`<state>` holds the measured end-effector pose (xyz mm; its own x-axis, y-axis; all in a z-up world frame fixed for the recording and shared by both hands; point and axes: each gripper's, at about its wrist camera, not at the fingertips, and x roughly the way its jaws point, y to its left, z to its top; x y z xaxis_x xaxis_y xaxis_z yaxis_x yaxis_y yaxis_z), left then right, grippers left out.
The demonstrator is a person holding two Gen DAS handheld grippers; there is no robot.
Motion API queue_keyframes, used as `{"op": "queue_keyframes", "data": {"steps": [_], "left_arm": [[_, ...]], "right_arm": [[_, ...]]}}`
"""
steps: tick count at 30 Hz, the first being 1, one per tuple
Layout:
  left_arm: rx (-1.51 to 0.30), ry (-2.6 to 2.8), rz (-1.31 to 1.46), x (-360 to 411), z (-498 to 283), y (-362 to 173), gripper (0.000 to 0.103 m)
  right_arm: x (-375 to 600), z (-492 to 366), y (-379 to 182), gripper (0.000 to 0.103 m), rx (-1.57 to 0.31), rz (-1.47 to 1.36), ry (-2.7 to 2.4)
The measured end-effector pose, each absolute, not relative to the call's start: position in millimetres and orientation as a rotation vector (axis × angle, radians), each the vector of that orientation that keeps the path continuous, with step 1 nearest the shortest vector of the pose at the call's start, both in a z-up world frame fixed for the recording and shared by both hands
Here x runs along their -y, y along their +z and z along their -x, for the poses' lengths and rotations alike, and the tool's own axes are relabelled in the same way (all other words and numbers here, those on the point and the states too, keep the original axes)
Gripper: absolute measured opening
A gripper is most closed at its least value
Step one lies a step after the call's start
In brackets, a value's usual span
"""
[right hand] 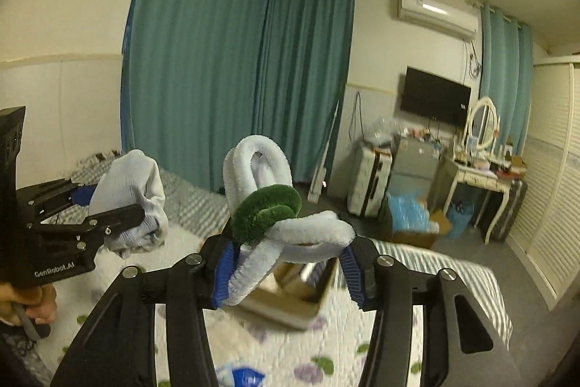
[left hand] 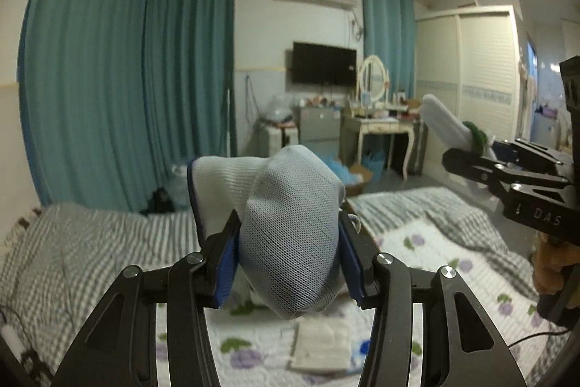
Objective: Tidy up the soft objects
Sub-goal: 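Carry the sock and plush toy toward the cardboard box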
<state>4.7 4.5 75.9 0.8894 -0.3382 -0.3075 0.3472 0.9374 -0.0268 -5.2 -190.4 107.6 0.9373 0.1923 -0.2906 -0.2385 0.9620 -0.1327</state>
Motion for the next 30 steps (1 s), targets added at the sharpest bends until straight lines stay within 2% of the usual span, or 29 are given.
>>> {"op": "queue_keyframes", "data": {"steps": [9, 15, 20, 30], "left_arm": [[-0.253, -0.327, 0.002, -14, -46, 99, 0.049], [-0.286, -0.315, 0.037, -9, -89, 91, 0.049], [-0.335, -0.301, 0.043, 2, -120, 70, 0.049], [-0.549, -0.303, 0.053, 30, -178, -2, 0.049]], "right_arm": [[186, -42, 123, 0.052, -0.239, 0.138, 0.209], [191, -87, 115, 0.053, -0.26, 0.143, 0.178], [200, -125, 92, 0.053, -0.336, 0.13, 0.169], [200, -189, 11, 0.053, -0.523, 0.146, 0.156]]}}
